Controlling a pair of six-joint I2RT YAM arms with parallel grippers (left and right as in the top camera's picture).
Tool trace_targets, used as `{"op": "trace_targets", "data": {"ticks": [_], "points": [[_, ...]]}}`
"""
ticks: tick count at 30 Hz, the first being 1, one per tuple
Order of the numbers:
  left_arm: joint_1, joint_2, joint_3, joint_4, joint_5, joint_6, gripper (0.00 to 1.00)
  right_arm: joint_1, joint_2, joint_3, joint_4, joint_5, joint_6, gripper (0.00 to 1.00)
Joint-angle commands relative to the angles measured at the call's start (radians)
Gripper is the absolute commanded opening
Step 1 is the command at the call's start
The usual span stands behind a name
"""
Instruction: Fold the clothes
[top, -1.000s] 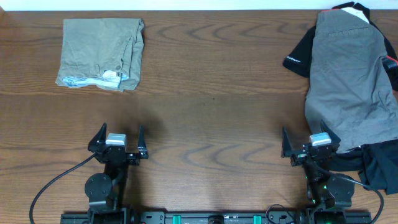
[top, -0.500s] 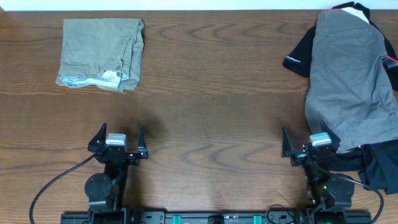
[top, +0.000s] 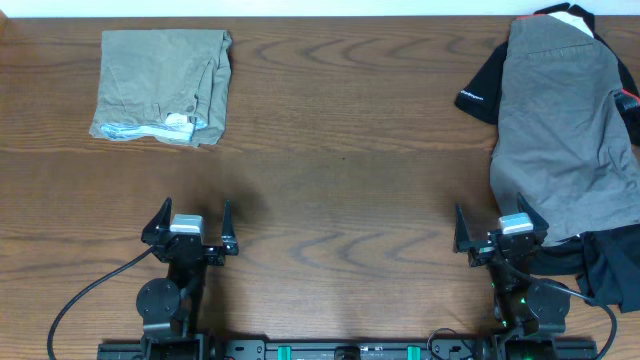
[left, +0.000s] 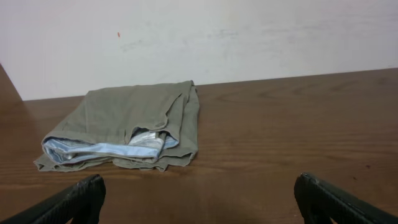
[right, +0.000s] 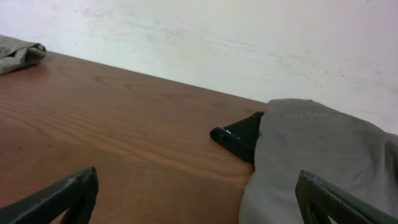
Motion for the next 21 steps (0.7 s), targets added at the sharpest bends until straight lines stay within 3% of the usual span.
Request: {"op": "trace_targets", "data": {"ticks": [1, 15, 21], "points": [[-0.004, 0.000, -0.010, -0.047, 0.011, 0.009, 0.98, 0.009, -0.005, -0.002, 0.006, 0.020, -0.021, 0.99], [-0.004, 0.000, -0.010, -0.044, -0.008, 0.012, 0.98, 0.009, -0.005, -0.002, 0.074, -0.006, 0.004, 0.99], [-0.004, 0.003, 0.002, -0.043, -0.004, -0.089, 0.98, 0.009, -0.005, 0.005, 0.075, -0.006, 0.103, 0.99]]}}
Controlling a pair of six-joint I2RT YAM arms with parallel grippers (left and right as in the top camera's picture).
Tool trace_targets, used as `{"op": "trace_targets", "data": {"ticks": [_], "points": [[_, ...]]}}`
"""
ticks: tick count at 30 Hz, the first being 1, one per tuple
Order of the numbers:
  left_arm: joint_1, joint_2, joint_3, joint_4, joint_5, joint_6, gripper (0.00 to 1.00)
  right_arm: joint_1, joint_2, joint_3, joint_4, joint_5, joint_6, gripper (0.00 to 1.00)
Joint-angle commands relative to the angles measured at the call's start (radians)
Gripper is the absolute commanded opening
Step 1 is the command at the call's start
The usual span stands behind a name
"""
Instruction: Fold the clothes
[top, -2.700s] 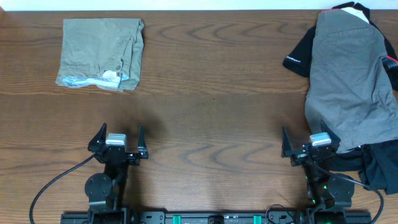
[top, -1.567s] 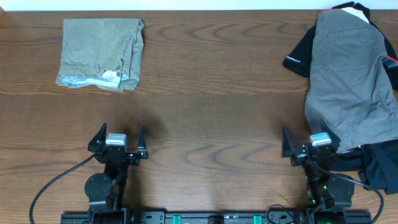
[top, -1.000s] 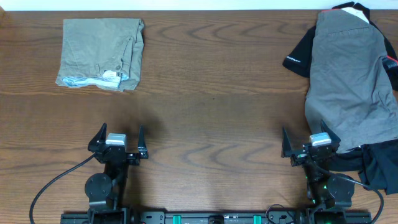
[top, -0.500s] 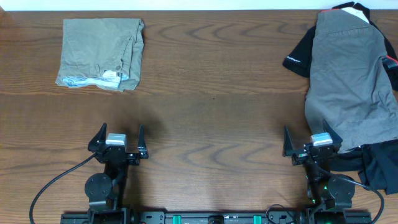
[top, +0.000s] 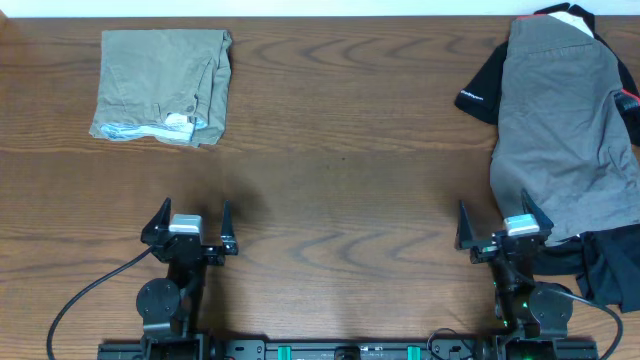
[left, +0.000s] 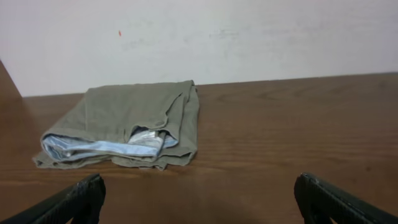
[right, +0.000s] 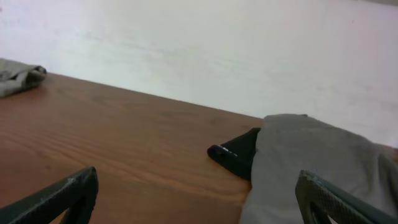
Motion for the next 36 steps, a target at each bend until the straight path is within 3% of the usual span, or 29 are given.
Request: {"op": "trace_targets", "data": {"ticks": [1, 7, 16, 27, 31, 36], "points": [[-0.004, 0.009, 0.011, -0.044, 0.000, -0.058, 0.98, 0.009, -0.005, 0.011, 0.002, -0.005, 0.062, 0.99], [-0.004, 0.145, 0.143, -0.053, 0.006, -0.058, 0.98, 0.005, 0.041, 0.075, -0.009, -0.003, 0.054, 0.99], [-0.004, 0.648, 0.560, -0.172, 0.064, -0.057, 0.98, 0.005, 0.357, 0.357, -0.053, -0.005, 0.055, 0.99], [-0.009, 1.061, 1.102, -0.611, 0.105, -0.057, 0.98, 0.005, 0.971, 0.957, -0.377, -0.176, 0.055, 0.99], [-0.009, 1.159, 1.199, -0.702, 0.132, -0.057, 0.98, 0.005, 1.220, 1.242, -0.588, -0.251, 0.054, 0.99], [-0.009, 1.231, 1.224, -0.724, 0.305, -0.058, 0.98, 0.004, 1.444, 1.498, -0.772, -0.343, 0.066, 0.99]]}}
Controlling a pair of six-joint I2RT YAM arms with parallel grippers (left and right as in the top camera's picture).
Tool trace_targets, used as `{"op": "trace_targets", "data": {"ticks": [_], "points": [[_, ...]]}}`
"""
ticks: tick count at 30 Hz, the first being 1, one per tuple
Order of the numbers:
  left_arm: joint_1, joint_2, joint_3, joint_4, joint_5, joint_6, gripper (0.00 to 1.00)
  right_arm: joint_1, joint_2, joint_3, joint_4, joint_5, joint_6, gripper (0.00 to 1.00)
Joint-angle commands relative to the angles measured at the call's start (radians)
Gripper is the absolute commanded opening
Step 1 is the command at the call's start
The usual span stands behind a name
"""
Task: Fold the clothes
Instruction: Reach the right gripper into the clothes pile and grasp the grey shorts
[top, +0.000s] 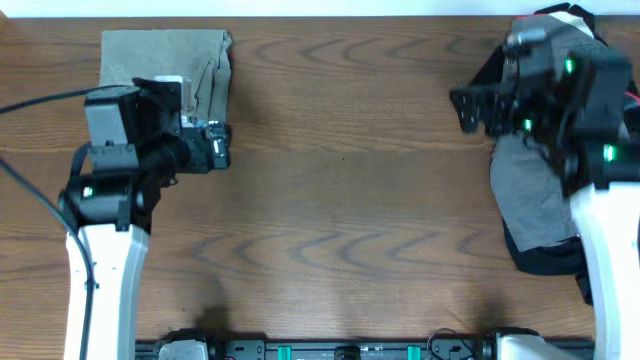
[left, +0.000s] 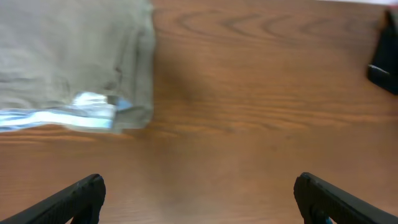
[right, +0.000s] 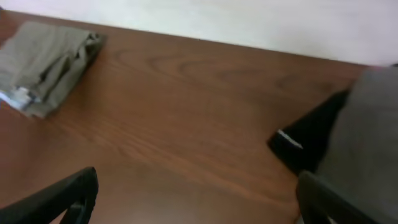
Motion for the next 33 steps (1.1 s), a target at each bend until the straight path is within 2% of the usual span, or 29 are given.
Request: {"op": "trace_targets", "data": {"ticks": [1, 4, 8, 14, 18, 22, 27, 29, 31, 33], "points": [[-0.006, 0.043, 0.024, -0.004, 0.143, -0.006, 0.98, 0.005, 0.108, 0.124, -0.036, -0.104, 0.014, 0.99], [-0.006, 0.078, 0.023, -0.006, 0.143, -0.032, 0.98, 0.004, 0.156, 0.135, -0.031, -0.089, 0.014, 0.99], [-0.006, 0.117, 0.021, -0.004, 0.153, -0.177, 0.98, -0.004, 0.205, 0.132, -0.035, -0.014, 0.011, 0.99], [-0.026, 0.119, 0.021, 0.066, 0.189, -0.173, 0.98, -0.097, 0.249, 0.132, 0.011, 0.283, 0.103, 0.99], [-0.074, 0.129, 0.021, 0.071, 0.175, -0.135, 0.98, -0.215, 0.282, 0.132, 0.082, 0.306, 0.108, 0.97], [-0.138, 0.144, 0.020, 0.071, 0.094, -0.131, 0.98, -0.319, 0.333, 0.132, 0.161, 0.312, 0.106, 0.98], [-0.207, 0.163, 0.020, 0.071, 0.019, -0.132, 0.98, -0.401, 0.422, 0.132, 0.211, 0.313, 0.020, 0.99], [-0.220, 0.169, 0.020, 0.070, 0.003, -0.132, 0.98, -0.423, 0.455, 0.132, 0.213, 0.317, 0.002, 0.95], [-0.230, 0.177, 0.020, 0.066, -0.006, -0.132, 0.98, -0.448, 0.492, 0.132, 0.220, 0.336, 0.002, 0.81], [-0.230, 0.184, 0.019, 0.059, -0.006, -0.132, 0.98, -0.473, 0.523, 0.132, 0.231, 0.352, 0.003, 0.75]]}}
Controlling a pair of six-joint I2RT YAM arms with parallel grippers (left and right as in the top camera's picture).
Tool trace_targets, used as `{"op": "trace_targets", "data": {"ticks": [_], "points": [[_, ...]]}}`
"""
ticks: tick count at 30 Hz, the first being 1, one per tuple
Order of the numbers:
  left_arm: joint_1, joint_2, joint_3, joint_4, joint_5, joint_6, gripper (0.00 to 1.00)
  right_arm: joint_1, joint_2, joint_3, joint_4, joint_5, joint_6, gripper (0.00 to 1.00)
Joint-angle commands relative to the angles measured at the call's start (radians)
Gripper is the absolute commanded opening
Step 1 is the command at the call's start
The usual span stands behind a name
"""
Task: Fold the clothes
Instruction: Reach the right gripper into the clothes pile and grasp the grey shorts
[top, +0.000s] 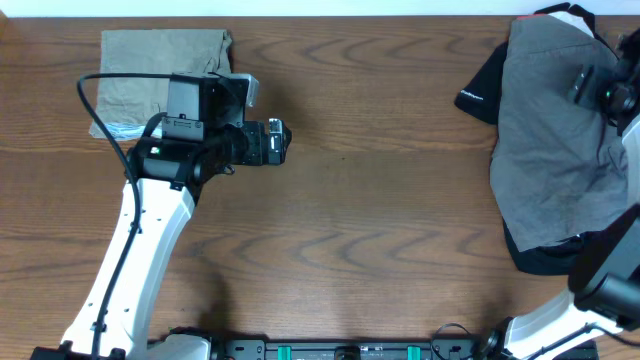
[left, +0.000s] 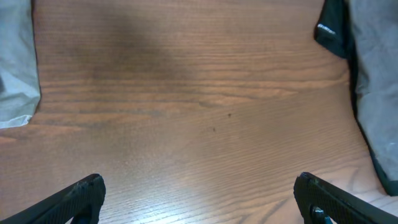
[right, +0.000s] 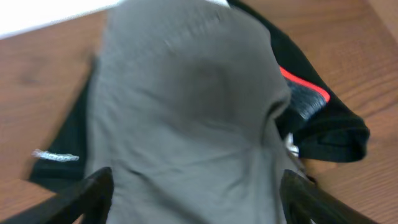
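Note:
A folded khaki garment (top: 150, 60) lies at the far left of the table; its edge shows in the left wrist view (left: 15, 62). An unfolded grey garment (top: 560, 140) lies crumpled at the far right, over a black garment with red trim (right: 311, 99). My left gripper (top: 278, 142) hovers open over bare wood just right of the khaki garment, with nothing between its fingers (left: 68, 199). My right gripper (right: 194, 199) hangs open directly above the grey garment (right: 186, 124), holding nothing. In the overhead view it is at the right edge (top: 590, 85).
The brown wooden table (top: 360, 200) stretches between the two garments. The black garment (top: 480, 92) sticks out left of the grey one and again below it (top: 550, 255). The table's right edge lies just beyond the pile.
My left gripper has moved right, from over the khaki garment's right edge to bare wood beside it. My right gripper has moved from left of the pile to above the grey garment.
Both arms rested open at the table's front edge in the first two moments. Then both were raised, the left over the folded khaki garment, the right beside the pile's left side. Now the left hovers over bare wood and the right over the grey garment.

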Motion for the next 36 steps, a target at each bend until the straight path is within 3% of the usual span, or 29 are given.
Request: {"op": "trace_targets", "data": {"ticks": [1, 9, 14, 19, 23, 26, 31, 36], "points": [[-0.004, 0.015, 0.018, -0.012, -0.036, 0.014, 0.98, -0.052, 0.046, 0.015, 0.016, 0.038, -0.022, 0.74], [-0.004, 0.050, 0.018, -0.015, -0.036, 0.014, 0.98, -0.150, 0.068, 0.015, 0.066, 0.021, -0.010, 0.78], [-0.004, 0.055, 0.018, -0.014, -0.036, 0.014, 0.98, -0.170, 0.123, 0.015, 0.077, -0.056, -0.010, 0.50], [-0.004, 0.055, 0.018, -0.015, -0.036, 0.014, 0.98, -0.165, 0.200, 0.015, 0.072, -0.092, -0.010, 0.37], [-0.004, 0.055, 0.018, -0.014, -0.036, 0.014, 0.98, -0.166, 0.231, 0.015, 0.068, -0.127, -0.011, 0.35], [-0.004, 0.055, 0.018, -0.010, -0.036, 0.014, 0.98, -0.165, 0.234, 0.015, 0.071, -0.144, -0.010, 0.16], [-0.004, 0.055, 0.018, -0.007, -0.036, 0.013, 0.98, -0.163, 0.188, 0.032, 0.073, -0.230, 0.009, 0.01], [-0.003, 0.053, 0.019, 0.008, -0.035, 0.013, 0.98, -0.126, 0.060, 0.044, 0.073, -0.447, 0.016, 0.01]]}}
